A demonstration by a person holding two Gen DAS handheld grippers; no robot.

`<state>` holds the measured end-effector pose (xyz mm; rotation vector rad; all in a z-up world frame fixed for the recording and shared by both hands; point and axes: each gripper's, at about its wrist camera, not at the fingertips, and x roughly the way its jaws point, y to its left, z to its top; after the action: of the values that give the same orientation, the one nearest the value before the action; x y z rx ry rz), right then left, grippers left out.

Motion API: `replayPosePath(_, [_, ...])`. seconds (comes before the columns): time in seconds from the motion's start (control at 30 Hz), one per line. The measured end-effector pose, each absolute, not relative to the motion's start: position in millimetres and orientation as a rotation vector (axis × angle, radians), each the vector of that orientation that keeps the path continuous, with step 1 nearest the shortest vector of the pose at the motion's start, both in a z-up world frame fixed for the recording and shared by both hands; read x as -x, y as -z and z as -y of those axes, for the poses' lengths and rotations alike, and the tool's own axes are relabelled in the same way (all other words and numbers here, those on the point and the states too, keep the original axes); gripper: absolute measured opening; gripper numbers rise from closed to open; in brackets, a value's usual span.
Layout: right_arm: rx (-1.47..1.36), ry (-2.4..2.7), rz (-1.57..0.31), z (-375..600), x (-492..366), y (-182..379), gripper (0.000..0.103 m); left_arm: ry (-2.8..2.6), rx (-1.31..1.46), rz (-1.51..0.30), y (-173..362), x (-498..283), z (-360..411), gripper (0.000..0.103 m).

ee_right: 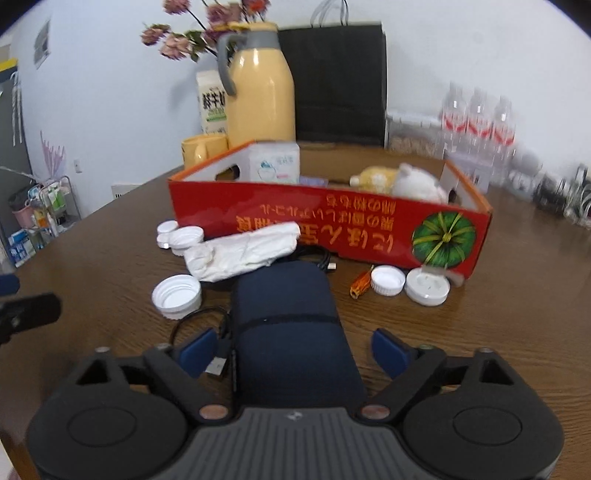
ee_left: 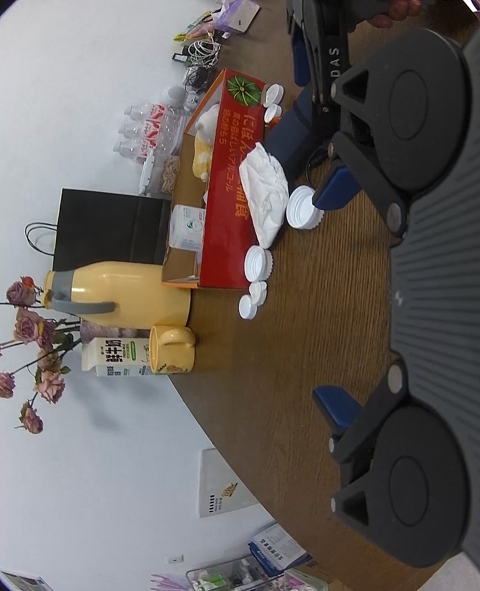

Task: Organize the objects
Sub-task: 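Grasp the navy zippered case with the right tool while the left tool grasps its cable, then lift the navy case and cable into the cardboard box and open both tools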

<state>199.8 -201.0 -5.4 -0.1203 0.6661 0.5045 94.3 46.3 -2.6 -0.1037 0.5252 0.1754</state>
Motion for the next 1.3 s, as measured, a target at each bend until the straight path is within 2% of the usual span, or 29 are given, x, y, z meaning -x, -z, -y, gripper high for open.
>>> replayPosePath(0.1, [0.078,-0.522,-0.707,203,-210,12,0.078,-0.180,0.115,-0.527,5,-95,-51,0.103])
replayPosePath(0.33, [0.092,-0.531,-0.671,201,-203,11,0.061,-0.191,0.151,-0.542,10,-100,-58,0.103])
replayPosePath(0.57, [0.073,-0.539,-0.587,214,-181,4,0.060,-0.182,0.148,-0.546,11,-106,-53,0.103])
replayPosePath(0.77, [0.063,-0.481,-0.508,232,-163,-6,0.060,-0.110,0.105,-0.548,14,-119,-18,0.103])
replayPosePath(0.9, [0.054,-0.441,-0.473,248,-160,-11,0.060,-0.053,0.074,-0.563,19,-132,12,0.087])
replayPosePath(0.97, [0.052,-0.425,-0.464,255,-162,-13,0.060,-0.015,0.056,-0.573,21,-138,27,0.074])
replayPosePath(1.13, [0.054,-0.409,-0.457,267,-164,-13,0.060,0.044,0.027,-0.595,26,-151,53,0.070])
replayPosePath(1.2, [0.059,-0.407,-0.456,270,-165,-12,0.060,0.048,0.030,-0.618,29,-159,57,0.065])
replayPosePath(1.3, [0.061,-0.412,-0.454,271,-165,-10,0.060,0.047,0.049,-0.668,35,-171,59,0.049])
